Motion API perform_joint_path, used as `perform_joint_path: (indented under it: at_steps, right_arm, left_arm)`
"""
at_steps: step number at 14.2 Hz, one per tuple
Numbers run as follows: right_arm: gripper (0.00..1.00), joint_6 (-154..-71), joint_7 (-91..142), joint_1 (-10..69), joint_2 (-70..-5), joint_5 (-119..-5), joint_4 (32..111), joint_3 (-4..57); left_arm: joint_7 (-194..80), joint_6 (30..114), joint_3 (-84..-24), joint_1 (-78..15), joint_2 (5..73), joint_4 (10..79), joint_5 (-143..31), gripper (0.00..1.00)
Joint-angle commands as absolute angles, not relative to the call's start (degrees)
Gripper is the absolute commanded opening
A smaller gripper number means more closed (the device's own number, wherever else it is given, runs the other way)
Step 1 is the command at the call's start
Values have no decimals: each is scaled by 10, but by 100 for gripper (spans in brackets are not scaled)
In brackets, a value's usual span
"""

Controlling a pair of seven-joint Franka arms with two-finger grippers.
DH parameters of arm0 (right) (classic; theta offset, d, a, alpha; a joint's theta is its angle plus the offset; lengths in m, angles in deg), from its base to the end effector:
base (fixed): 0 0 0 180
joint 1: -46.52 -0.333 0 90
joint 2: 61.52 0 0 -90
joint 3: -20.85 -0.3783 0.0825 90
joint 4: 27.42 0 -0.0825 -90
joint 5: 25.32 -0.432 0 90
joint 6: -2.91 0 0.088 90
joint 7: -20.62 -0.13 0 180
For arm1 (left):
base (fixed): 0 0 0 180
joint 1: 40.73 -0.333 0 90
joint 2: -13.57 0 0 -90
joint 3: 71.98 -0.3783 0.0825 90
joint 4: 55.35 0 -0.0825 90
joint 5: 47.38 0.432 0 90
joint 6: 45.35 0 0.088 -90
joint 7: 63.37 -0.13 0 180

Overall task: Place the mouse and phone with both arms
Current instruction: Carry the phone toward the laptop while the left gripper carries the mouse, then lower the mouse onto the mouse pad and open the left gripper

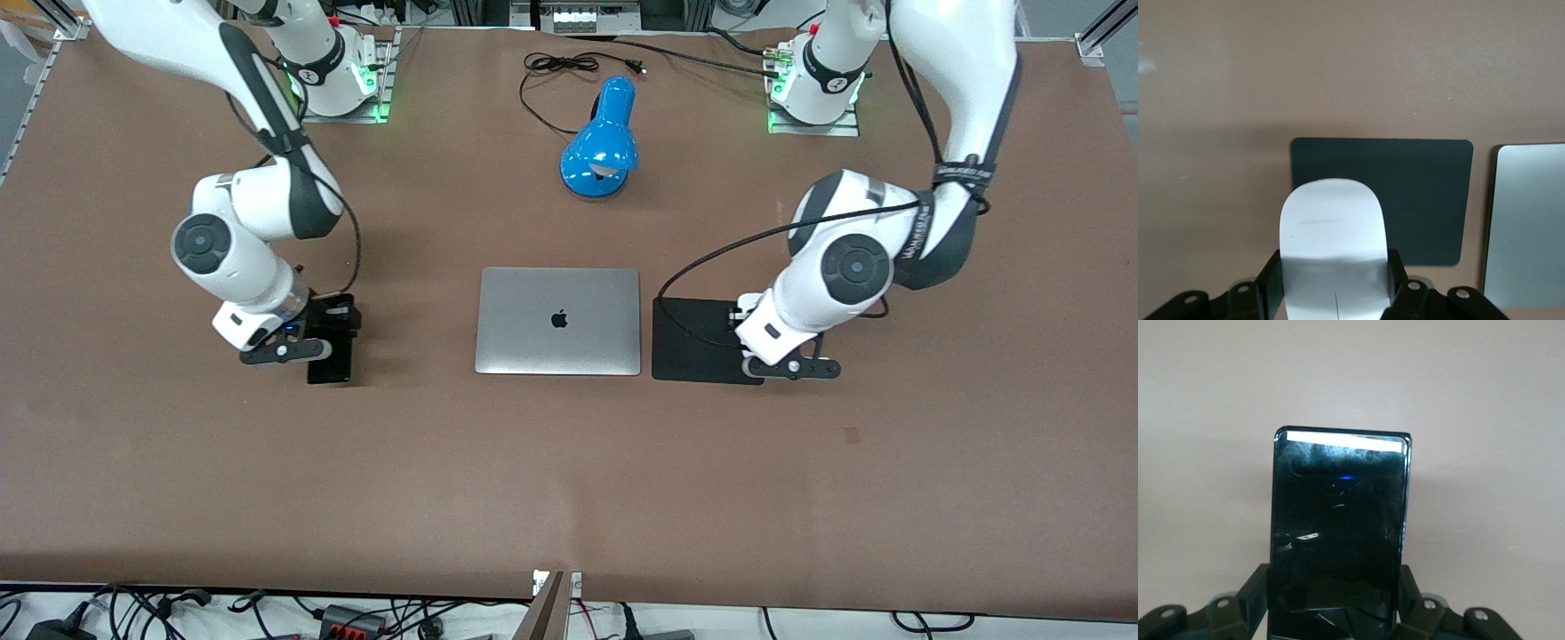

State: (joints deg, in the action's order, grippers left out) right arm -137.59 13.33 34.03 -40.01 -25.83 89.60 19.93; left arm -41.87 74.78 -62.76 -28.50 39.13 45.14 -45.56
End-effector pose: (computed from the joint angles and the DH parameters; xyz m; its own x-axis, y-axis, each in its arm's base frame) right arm 0.6379 0.1519 0.2588 0.9946 0.0984 0.0326 0.0989 -0.9950 -0.0160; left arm 0.6649 -0.2483 0.3163 0.9943 -0.0045 -0.1061 -0.0040 -1.0000 0.0048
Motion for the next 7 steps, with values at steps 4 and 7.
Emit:
perform_joint_path:
  at_steps: [4, 7]
  right_arm:
    - [0, -1403, 66, 303, -358, -267, 880, 186]
    - [0, -1424, 35, 289, -342, -267, 883, 185]
  left_arm:
    - [-356, 920, -629, -267, 417, 548, -441, 31]
    - [-326, 967, -633, -244, 454, 548, -441, 31]
